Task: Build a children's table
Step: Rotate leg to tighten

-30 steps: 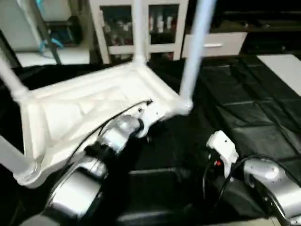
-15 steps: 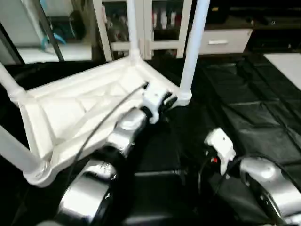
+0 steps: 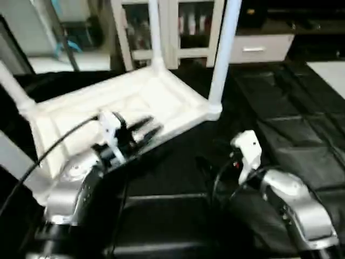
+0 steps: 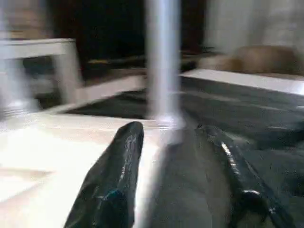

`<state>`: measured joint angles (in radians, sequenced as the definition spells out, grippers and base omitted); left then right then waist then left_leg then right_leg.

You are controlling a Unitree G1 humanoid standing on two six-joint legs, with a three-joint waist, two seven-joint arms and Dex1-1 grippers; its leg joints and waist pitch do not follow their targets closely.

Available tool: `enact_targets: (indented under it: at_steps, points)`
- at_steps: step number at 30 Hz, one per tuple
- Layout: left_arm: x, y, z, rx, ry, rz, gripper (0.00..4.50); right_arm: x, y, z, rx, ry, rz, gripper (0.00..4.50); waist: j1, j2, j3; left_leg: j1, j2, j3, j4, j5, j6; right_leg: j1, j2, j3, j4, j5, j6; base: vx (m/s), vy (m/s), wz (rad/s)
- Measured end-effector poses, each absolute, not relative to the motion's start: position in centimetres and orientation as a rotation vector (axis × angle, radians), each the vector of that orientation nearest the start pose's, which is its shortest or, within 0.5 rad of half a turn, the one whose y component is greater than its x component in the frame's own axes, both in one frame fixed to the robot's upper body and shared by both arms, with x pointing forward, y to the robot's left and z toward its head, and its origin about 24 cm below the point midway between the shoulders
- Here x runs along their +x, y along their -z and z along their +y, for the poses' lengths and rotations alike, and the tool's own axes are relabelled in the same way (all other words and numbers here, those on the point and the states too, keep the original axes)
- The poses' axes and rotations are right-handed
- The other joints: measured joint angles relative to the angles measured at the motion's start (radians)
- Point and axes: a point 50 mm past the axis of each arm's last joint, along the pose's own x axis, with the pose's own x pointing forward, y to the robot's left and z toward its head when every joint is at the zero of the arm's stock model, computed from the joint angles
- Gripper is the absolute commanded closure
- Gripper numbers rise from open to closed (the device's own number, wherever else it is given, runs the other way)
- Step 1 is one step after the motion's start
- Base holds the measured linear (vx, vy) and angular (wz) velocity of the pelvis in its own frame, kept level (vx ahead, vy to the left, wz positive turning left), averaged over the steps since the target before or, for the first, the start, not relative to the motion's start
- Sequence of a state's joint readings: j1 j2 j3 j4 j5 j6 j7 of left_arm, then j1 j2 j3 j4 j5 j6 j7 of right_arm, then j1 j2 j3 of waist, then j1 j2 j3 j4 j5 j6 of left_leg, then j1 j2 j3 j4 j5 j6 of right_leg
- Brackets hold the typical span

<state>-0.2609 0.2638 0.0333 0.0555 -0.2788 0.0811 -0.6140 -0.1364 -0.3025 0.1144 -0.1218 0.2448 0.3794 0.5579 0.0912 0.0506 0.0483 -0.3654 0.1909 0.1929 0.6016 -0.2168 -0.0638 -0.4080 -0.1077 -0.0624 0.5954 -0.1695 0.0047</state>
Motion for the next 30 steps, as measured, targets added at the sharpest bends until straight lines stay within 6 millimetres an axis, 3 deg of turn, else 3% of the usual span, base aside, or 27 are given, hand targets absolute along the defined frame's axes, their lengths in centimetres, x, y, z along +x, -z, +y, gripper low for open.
enact_targets:
  at_steps: [8,13,14,16,18,20,21,23,25,26,27,28,29,30]
  points:
    - [26.8,-8.3,16.6,-0.014,0.488,-0.057,2.07,26.0,-6.6,-13.6,-0.005,-0.644,0.175,0.61,-0.002,-0.009,0.000,-0.002,0.001,-0.001,0.000,0.001,-0.002,-0.001,0.000,0.000,0.000,-0.002,0.011,0.000,0.000,0.00]
    - [26.5,-8.1,16.6,-0.002,0.474,-0.046,2.07,26.0,-6.6,-13.5,-0.007,-0.648,0.176,0.61,0.000,-0.012,-0.002,-0.004,0.000,-0.001,0.000,0.003,-0.003,-0.002,0.000,0.000,0.000,0.000,0.008,0.000,0.000,0.00]
    - [26.5,-8.4,16.5,0.000,0.466,-0.050,2.07,26.0,-6.6,-13.5,-0.007,-0.647,0.177,0.61,0.000,-0.014,-0.004,-0.010,0.000,-0.001,0.001,0.013,0.005,-0.008,0.001,0.000,0.001,0.000,0.008,0.000,0.000,0.00]
    - [26.4,-8.8,16.3,0.004,0.464,-0.061,2.07,26.0,-6.6,-13.5,-0.008,-0.646,0.177,0.61,0.000,-0.019,-0.013,-0.034,0.000,-0.001,0.010,0.020,0.013,-0.031,0.002,-0.001,0.007,0.005,0.004,0.000,0.000,0.00]
    - [26.4,-9.0,16.1,0.007,0.468,-0.062,2.07,26.0,-6.7,-13.5,-0.014,-0.647,0.176,0.61,0.001,-0.020,-0.022,-0.079,0.001,-0.004,0.039,0.026,0.022,-0.066,0.010,-0.004,0.019,0.018,0.006,-0.070,0.010,0.01]
    - [26.4,-8.9,16.1,0.010,0.469,-0.055,2.07,26.0,-6.6,-13.6,-0.023,-0.644,0.179,0.61,0.002,-0.017,-0.026,-0.124,0.002,-0.013,0.053,0.034,0.041,-0.100,0.013,-0.008,0.014,0.038,-0.003,-0.145,0.010,0.00]
    - [26.3,-8.9,16.1,0.010,0.470,-0.053,2.07,26.0,-6.6,-13.7,-0.025,-0.644,0.180,0.61,0.003,-0.017,-0.027,-0.141,0.003,-0.015,0.058,0.041,0.052,-0.111,0.013,-0.010,0.010,0.050,-0.003,-0.168,0.015,0.00]
    - [26.3,-8.7,16.0,0.009,0.474,-0.046,2.07,25.9,-6.5,-13.7,-0.024,-0.644,0.186,0.61,0.008,-0.011,-0.028,-0.164,0.009,-0.017,0.064,0.056,0.073,-0.119,0.015,-0.024,-0.018,0.083,-0.009,-0.222,0.027,-0.01]
    - [26.2,-8.7,16.1,0.018,0.468,-0.042,2.07,25.8,-6.4,-13.5,-0.028,-0.651,0.190,0.61,0.007,-0.003,-0.025,-0.168,0.026,-0.016,0.063,0.060,0.068,-0.114,0.013,-0.048,-0.033,0.080,-0.007,-0.235,0.011,-0.07]
    - [26.3,-8.7,16.2,0.031,0.462,-0.039,2.07,25.8,-6.3,-13.4,-0.028,-0.659,0.192,0.61,0.015,0.004,-0.015,-0.163,0.041,-0.008,0.053,0.070,0.050,-0.111,0.011,-0.061,0.045,0.005,-0.008,-0.273,-0.040,0.05]
    - [26.3,-8.8,16.2,0.033,0.461,-0.042,2.07,25.5,-5.9,-13.5,-0.026,-0.656,0.207,0.61,0.030,0.000,-0.010,-0.155,0.050,0.016,0.049,0.071,0.049,-0.108,0.013,-0.064,0.160,-0.055,-0.016,-0.273,-0.040,0.05]
    - [26.4,-9.1,16.1,0.031,0.459,-0.057,2.07,25.3,-5.6,-13.7,-0.024,-0.651,0.220,0.61,0.063,-0.016,-0.009,-0.145,0.051,0.051,0.039,0.071,0.049,-0.075,0.020,-0.059,0.228,-0.108,-0.017,-0.241,-0.105,0.22]
    - [26.3,-9.4,16.2,0.024,0.440,-0.080,2.07,25.5,-6.0,-13.7,-0.036,-0.653,0.208,0.61,0.102,-0.052,-0.018,-0.144,0.052,0.089,0.045,0.069,0.045,-0.036,0.045,-0.009,0.265,-0.222,-0.021,-0.019,-0.133,0.20]
    - [26.0,-9.0,16.6,0.012,0.410,-0.073,2.07,25.9,-6.4,-13.7,-0.045,-0.654,0.193,0.61,0.114,-0.050,-0.006,-0.152,0.046,0.069,0.117,0.033,0.017,-0.049,0.053,0.017,0.279,-0.238,-0.028,-0.019,-0.133,0.20]
